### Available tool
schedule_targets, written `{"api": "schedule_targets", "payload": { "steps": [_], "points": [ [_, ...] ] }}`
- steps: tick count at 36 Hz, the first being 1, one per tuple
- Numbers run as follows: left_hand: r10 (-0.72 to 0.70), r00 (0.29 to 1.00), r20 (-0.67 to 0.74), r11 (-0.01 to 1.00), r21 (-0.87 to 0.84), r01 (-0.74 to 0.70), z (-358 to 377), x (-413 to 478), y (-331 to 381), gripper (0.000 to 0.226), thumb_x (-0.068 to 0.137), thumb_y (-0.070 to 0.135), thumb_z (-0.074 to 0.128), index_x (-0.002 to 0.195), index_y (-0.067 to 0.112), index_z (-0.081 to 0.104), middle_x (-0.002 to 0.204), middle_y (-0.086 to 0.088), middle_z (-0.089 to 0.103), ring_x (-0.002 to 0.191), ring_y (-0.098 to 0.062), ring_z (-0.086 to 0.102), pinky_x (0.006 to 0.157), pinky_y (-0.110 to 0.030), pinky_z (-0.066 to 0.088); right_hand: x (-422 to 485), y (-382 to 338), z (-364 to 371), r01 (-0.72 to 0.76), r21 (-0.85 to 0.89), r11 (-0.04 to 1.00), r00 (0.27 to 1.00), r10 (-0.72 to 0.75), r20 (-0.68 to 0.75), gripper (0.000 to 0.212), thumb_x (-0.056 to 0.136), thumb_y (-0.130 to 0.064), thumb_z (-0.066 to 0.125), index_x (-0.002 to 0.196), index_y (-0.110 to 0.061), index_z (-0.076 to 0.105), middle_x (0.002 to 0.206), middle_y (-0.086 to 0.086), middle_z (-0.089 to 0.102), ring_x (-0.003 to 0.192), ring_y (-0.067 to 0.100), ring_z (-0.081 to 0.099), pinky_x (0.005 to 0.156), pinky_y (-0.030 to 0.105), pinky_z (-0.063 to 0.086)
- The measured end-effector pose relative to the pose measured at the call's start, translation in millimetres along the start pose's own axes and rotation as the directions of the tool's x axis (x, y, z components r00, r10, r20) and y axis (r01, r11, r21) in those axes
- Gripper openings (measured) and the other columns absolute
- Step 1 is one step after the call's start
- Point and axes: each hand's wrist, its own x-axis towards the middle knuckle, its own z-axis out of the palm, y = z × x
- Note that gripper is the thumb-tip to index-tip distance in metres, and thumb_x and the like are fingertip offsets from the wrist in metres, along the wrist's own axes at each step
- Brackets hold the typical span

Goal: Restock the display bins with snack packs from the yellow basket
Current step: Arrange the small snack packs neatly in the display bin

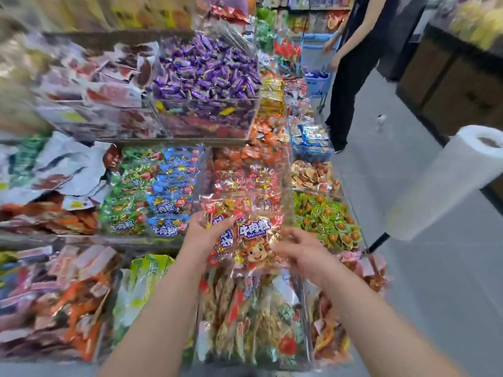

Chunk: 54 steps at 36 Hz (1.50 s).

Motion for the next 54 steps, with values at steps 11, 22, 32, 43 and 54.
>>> {"api": "schedule_targets", "payload": {
  "steps": [11, 22, 32, 43, 54],
  "points": [
    [0.021, 0.996, -0.087, 1.0, -0.013, -0.022, -14.2, 37.5, 44.9, 0.117, 0.043, 0.055, 0.085, 0.143, 0.026, 0.033, 0.14, -0.01, 0.049, 0.121, -0.035, 0.054, 0.099, -0.056, 0.046, 71.1, -61.7, 6.5, -0.026, 0.052, 0.998, 0.989, 0.019, 0.146, 0.112, 0.051, -0.041, 0.084, 0.146, -0.017, 0.029, 0.137, 0.006, 0.047, 0.104, 0.017, 0.051, 0.088, 0.034, 0.05],
    [0.133, 0.982, -0.133, 0.989, 0.077, -0.123, -58.8, 102.2, 92.0, 0.085, 0.069, 0.046, 0.083, 0.138, 0.029, 0.036, 0.119, 0.007, 0.051, 0.102, -0.017, 0.054, 0.086, -0.035, 0.046, 144.8, -114.2, 15.8, 0.046, 0.414, 0.909, 0.993, 0.003, -0.116, 0.081, 0.078, -0.022, 0.074, 0.145, -0.022, 0.028, 0.083, -0.003, 0.072, 0.054, 0.008, 0.067, 0.043, 0.017, 0.047],
    [0.028, 0.998, -0.054, 0.998, -0.053, -0.031, -86.5, 148.8, 112.1, 0.134, 0.027, 0.065, 0.085, 0.146, 0.037, 0.029, 0.148, -0.005, 0.042, 0.126, -0.035, 0.052, 0.1, -0.057, 0.045, 222.3, -135.2, 46.8, 0.155, -0.037, 0.987, 0.954, -0.159, -0.253, 0.061, 0.082, -0.04, 0.07, 0.135, -0.02, 0.046, 0.127, 0.0, 0.055, 0.108, 0.019, 0.057, 0.092, 0.037, 0.047],
    [-0.031, 0.998, -0.049, 0.995, -0.091, 0.026, -94.3, 174.8, 96.4, 0.114, 0.042, 0.059, 0.085, 0.141, 0.031, 0.035, 0.14, -0.005, 0.05, 0.117, -0.029, 0.057, 0.097, -0.054, 0.047, 274.8, -109.2, 67.9, 0.206, -0.277, 0.938, 0.928, -0.277, -0.248, 0.041, 0.086, -0.018, 0.066, 0.121, -0.019, 0.044, 0.105, 0.0, 0.058, 0.078, 0.005, 0.056, 0.06, 0.016, 0.045],
    [-0.051, 0.996, -0.066, 0.992, -0.117, 0.043, -81.8, 179.0, 84.8, 0.097, 0.069, 0.04, 0.081, 0.149, 0.026, 0.027, 0.092, 0.015, 0.042, 0.076, 0.0, 0.046, 0.082, -0.037, 0.053, 284.5, -84.4, 69.9, 0.104, -0.409, 0.906, 0.841, -0.3, -0.449, 0.037, 0.092, -0.03, 0.059, 0.125, -0.014, 0.056, 0.12, 0.005, 0.06, 0.104, 0.024, 0.059, 0.093, 0.042, 0.049]
  ]
}}
